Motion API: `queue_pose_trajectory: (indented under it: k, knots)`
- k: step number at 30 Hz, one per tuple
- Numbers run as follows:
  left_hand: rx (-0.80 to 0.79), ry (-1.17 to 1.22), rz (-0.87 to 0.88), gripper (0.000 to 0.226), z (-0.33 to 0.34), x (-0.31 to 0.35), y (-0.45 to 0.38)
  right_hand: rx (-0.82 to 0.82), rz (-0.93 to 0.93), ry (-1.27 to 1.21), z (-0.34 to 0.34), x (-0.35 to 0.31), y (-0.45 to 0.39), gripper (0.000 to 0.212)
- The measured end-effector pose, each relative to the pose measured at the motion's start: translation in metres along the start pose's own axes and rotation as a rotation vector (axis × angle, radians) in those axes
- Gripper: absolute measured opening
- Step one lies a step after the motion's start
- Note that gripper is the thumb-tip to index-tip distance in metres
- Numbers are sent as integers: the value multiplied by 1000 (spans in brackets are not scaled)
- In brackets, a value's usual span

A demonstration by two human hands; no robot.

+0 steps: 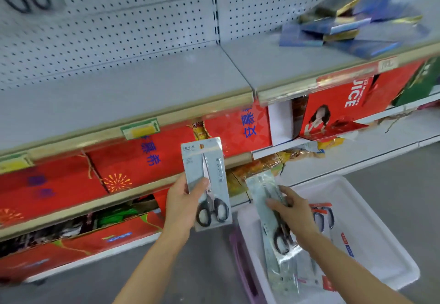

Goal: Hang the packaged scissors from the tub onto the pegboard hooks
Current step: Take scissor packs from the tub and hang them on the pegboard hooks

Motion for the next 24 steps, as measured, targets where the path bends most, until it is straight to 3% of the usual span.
queue_pose_trajectory:
  k: [3,8,11,17,21,24]
  knots:
    - [93,46,70,25,-45,56,4,-103,-120,-148,45,-97,23,29]
    - [206,120,213,17,-120,145,10,-279,-319,-253,120,-231,68,31]
    - [248,137,276,12,-160,188,9,-294,-420,-272,152,-295,90,30]
    - [330,144,384,15,-241,253,-7,-265,-588,-301,208,-389,113,26]
    - [346,159,426,18,-282,284,-27,-252,-659,-336,244,-425,118,50]
    - [291,123,459,18,-295,309,-47,-261,-692,-383,262,-443,121,29]
Point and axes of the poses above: each hand's wrist, its own y-axis away from the middle knuckle, its own z-axis out of the palm, x = y × z, the point moved 9 cm from there along -y, towards the middle knuckle, and after that the axes turned 5 degrees about -y, right-handed, at the moved point
